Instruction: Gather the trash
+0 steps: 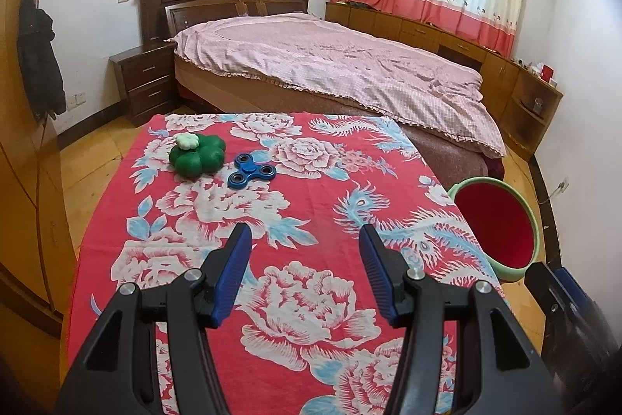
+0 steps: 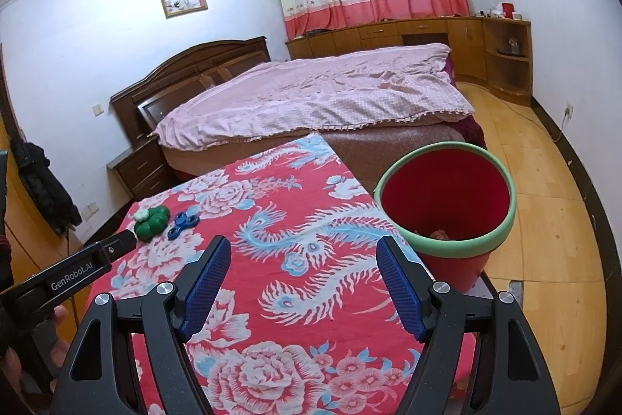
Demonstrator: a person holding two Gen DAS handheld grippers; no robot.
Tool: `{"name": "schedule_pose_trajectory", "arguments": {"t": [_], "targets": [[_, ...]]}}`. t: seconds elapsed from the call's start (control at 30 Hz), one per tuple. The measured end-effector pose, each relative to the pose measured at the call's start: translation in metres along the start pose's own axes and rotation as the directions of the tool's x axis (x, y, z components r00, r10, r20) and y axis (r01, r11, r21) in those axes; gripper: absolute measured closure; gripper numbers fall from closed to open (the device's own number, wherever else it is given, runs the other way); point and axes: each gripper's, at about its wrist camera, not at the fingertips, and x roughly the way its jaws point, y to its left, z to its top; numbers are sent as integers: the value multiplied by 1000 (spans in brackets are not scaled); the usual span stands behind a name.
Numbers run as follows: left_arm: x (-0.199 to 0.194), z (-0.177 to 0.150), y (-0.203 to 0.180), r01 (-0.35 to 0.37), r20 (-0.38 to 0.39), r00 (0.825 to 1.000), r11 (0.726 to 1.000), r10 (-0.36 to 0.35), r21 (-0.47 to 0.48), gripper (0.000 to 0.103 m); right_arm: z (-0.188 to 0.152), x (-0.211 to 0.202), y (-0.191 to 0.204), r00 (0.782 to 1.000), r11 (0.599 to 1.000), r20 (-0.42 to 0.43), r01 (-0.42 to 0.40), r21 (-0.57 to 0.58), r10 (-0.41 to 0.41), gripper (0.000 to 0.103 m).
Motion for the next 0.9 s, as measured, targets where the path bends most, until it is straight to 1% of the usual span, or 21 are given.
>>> {"name": "schedule_pose_trajectory", "arguments": {"t": [0.9], "targets": [[-4, -1, 5, -6, 2, 1000, 1000, 6, -7, 46, -1, -2, 2, 1000, 1000, -6, -11, -3, 11, 25]]}}
